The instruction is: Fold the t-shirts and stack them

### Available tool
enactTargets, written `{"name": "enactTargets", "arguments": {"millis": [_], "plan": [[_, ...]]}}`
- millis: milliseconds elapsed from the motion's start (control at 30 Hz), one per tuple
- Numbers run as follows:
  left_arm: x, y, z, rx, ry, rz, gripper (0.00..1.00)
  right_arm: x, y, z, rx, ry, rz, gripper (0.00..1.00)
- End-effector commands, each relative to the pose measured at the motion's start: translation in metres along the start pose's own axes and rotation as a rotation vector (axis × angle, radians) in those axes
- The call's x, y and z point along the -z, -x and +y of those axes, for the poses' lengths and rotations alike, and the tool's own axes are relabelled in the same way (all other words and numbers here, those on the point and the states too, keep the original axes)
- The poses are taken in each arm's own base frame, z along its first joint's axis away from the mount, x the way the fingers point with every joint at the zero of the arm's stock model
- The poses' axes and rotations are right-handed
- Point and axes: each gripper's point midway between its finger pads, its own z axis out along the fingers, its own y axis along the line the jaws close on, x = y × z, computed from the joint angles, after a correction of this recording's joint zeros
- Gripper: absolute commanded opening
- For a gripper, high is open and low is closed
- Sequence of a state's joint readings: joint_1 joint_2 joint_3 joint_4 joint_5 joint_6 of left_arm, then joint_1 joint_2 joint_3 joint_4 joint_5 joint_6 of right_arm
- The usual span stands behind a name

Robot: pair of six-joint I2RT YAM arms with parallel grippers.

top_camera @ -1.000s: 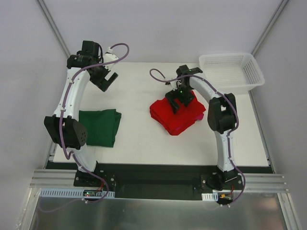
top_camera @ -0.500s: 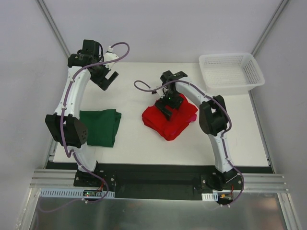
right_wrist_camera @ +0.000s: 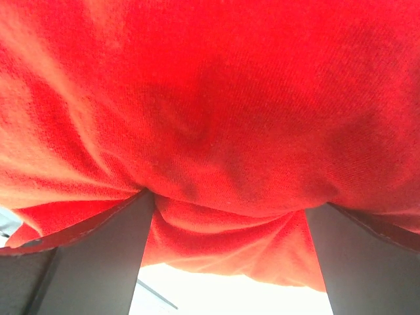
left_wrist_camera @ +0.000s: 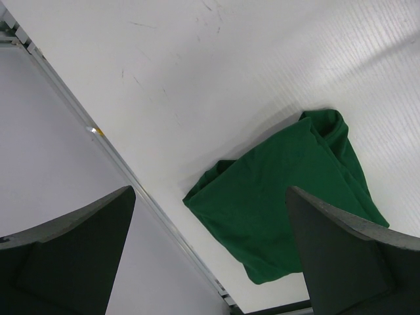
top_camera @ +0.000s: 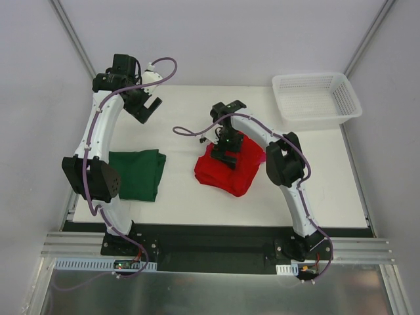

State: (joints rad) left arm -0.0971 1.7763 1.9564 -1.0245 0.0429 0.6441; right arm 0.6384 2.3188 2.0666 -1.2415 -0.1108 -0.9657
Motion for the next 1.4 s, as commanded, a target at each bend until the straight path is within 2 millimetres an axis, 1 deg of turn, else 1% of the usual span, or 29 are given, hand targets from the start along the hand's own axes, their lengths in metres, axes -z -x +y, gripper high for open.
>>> {"name": "enactTargets", "arguments": {"millis": [0, 67, 100, 133, 267, 367, 467, 533, 567, 667, 700, 733, 800, 833, 933, 967, 1000, 1033, 1133, 1200, 1233, 1267, 1300, 1333, 1367], "plan": [[0.011, 0.011, 0.006, -0.001, 0.018, -0.048, 0.99, -0.024, -0.008, 0.008, 0.120, 0.087, 0.071, 1.00], [0.012, 0.011, 0.006, 0.002, 0.020, -0.051, 0.99, -0.024, -0.007, 0.011, 0.182, 0.100, 0.059, 1.00], [0.012, 0.011, 0.006, 0.002, 0.020, -0.051, 0.99, -0.023, -0.005, 0.006, 0.192, 0.067, 0.047, 1.00], [0.013, 0.012, 0.006, 0.001, 0.023, -0.053, 0.99, -0.021, -0.003, 0.006, 0.208, 0.064, 0.041, 1.00], [0.012, 0.009, 0.005, 0.002, 0.020, -0.047, 1.00, -0.021, -0.001, 0.002, 0.359, 0.044, 0.056, 1.00], [0.012, 0.010, 0.005, 0.002, 0.019, -0.048, 0.99, -0.020, -0.001, -0.001, 0.407, 0.043, 0.066, 1.00], [0.012, 0.010, 0.005, 0.002, 0.019, -0.050, 0.99, -0.021, 0.001, -0.008, 0.396, 0.020, 0.082, 1.00], [0.012, 0.010, 0.005, 0.003, 0.019, -0.050, 0.99, -0.020, 0.000, -0.004, 0.328, 0.031, 0.090, 1.00], [0.012, 0.011, 0.005, 0.003, 0.020, -0.051, 0.99, -0.018, 0.005, -0.006, 0.295, 0.026, 0.081, 1.00], [0.013, 0.011, 0.005, 0.002, 0.017, -0.053, 0.99, -0.017, 0.003, 0.010, 0.089, 0.068, 0.090, 1.00], [0.013, 0.011, 0.005, 0.000, 0.019, -0.053, 0.99, -0.017, 0.002, 0.017, 0.036, 0.095, 0.087, 1.00], [0.013, 0.011, 0.005, 0.000, 0.018, -0.054, 0.99, -0.017, 0.001, 0.024, -0.055, 0.114, 0.090, 1.00], [0.013, 0.011, 0.004, -0.002, 0.016, -0.056, 0.99, -0.018, 0.000, 0.035, -0.150, 0.160, 0.091, 1.00], [0.015, 0.010, 0.004, 0.000, 0.018, -0.056, 0.99, -0.019, 0.000, 0.041, -0.226, 0.177, 0.096, 1.00], [0.016, 0.010, 0.003, -0.002, 0.016, -0.059, 0.99, -0.022, -0.005, 0.047, -0.386, 0.218, 0.120, 1.00], [0.015, 0.008, 0.002, 0.000, 0.013, -0.054, 0.99, -0.024, -0.005, 0.049, -0.408, 0.229, 0.117, 1.00], [0.015, 0.007, 0.002, 0.000, 0.013, -0.054, 0.99, -0.026, -0.009, 0.051, -0.421, 0.228, 0.127, 1.00], [0.017, 0.006, 0.002, 0.002, 0.016, -0.056, 0.99, -0.027, -0.010, 0.051, -0.431, 0.226, 0.130, 1.00], [0.015, 0.000, -0.001, 0.005, 0.008, -0.039, 0.99, -0.029, -0.011, 0.052, -0.500, 0.252, 0.133, 1.00], [0.015, -0.002, -0.002, 0.003, 0.007, -0.036, 0.99, -0.026, -0.007, 0.058, -0.569, 0.311, 0.120, 1.00], [0.017, -0.003, -0.002, 0.004, 0.011, -0.035, 0.99, -0.025, -0.005, 0.056, -0.599, 0.338, 0.103, 1.00], [0.016, -0.004, -0.002, 0.003, 0.012, -0.032, 0.99, -0.023, -0.003, 0.058, -0.634, 0.380, 0.095, 1.00], [0.017, -0.005, -0.002, 0.006, 0.013, -0.029, 0.99, -0.021, 0.001, 0.058, -0.681, 0.403, 0.089, 1.00], [0.018, -0.006, -0.002, 0.004, 0.016, -0.030, 0.98, -0.024, 0.000, 0.054, -0.717, 0.427, 0.089, 1.00], [0.018, -0.006, -0.001, 0.003, 0.018, -0.026, 0.98, -0.021, 0.005, 0.053, -0.756, 0.455, 0.077, 1.00]]}}
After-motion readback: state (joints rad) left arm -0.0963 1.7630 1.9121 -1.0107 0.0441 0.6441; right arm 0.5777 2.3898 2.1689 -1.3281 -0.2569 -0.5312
